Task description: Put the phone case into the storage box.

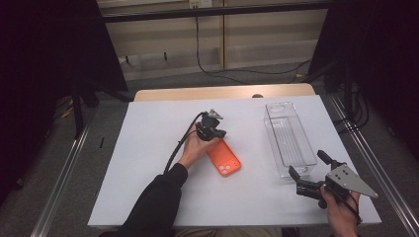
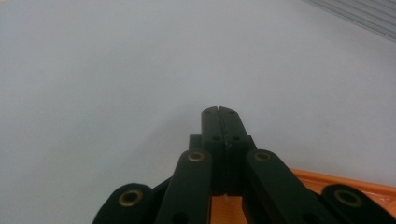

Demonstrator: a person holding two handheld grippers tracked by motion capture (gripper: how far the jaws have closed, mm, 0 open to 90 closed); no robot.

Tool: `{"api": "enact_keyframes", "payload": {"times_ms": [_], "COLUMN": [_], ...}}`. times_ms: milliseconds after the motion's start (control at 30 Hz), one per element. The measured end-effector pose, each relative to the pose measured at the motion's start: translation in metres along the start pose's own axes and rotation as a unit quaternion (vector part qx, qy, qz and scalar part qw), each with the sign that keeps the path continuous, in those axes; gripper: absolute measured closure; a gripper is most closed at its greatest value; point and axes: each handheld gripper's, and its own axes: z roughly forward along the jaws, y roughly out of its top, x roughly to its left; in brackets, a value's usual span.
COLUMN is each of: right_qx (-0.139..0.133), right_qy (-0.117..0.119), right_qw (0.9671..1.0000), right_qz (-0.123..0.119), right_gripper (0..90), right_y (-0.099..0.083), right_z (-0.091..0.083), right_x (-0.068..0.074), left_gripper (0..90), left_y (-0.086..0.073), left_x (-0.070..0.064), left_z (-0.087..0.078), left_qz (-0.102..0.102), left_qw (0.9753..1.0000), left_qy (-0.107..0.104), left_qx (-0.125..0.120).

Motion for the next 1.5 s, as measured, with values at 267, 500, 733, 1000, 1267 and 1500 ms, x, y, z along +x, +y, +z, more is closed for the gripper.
{"api": "enact_keyframes", "payload": {"times_ms": [267, 500, 733, 1000, 1267, 1500], "right_qx": [0.002, 0.002, 0.002, 0.002, 0.003, 0.002], "right_qy": [0.001, 0.001, 0.0, -0.001, 0.0, 0.0], "right_qw": [1.0, 1.0, 1.0, 1.0, 1.0, 1.0], "right_qz": [-0.002, -0.002, -0.002, -0.002, -0.002, -0.002], "right_gripper": [0.0, 0.0, 0.0, 0.0, 0.0, 0.0], "right_y": [0.0, 0.0, 0.0, 0.0, 0.0, 0.0], "right_z": [0.0, 0.0, 0.0, 0.0, 0.0, 0.0], "right_x": [0.0, 0.0, 0.0, 0.001, 0.001, 0.001], "left_gripper": [90.0, 90.0, 90.0, 90.0, 90.0, 90.0], "left_y": [-0.005, -0.007, -0.015, -0.022, -0.025, -0.029], "left_x": [0.003, 0.001, 0.002, 0.003, 0.001, 0.0], "left_z": [-0.005, -0.009, -0.015, -0.022, -0.026, -0.03], "left_qz": [0.0, 0.005, 0.001, 0.002, 0.005, 0.005], "left_qw": [1.0, 0.9999, 1.0, 0.9999, 0.9999, 0.9998], "left_qy": [-0.001, 0.009, 0.01, 0.01, 0.016, 0.017], "left_qx": [-0.005, 0.006, -0.001, 0.0, 0.003, 0.004]}}
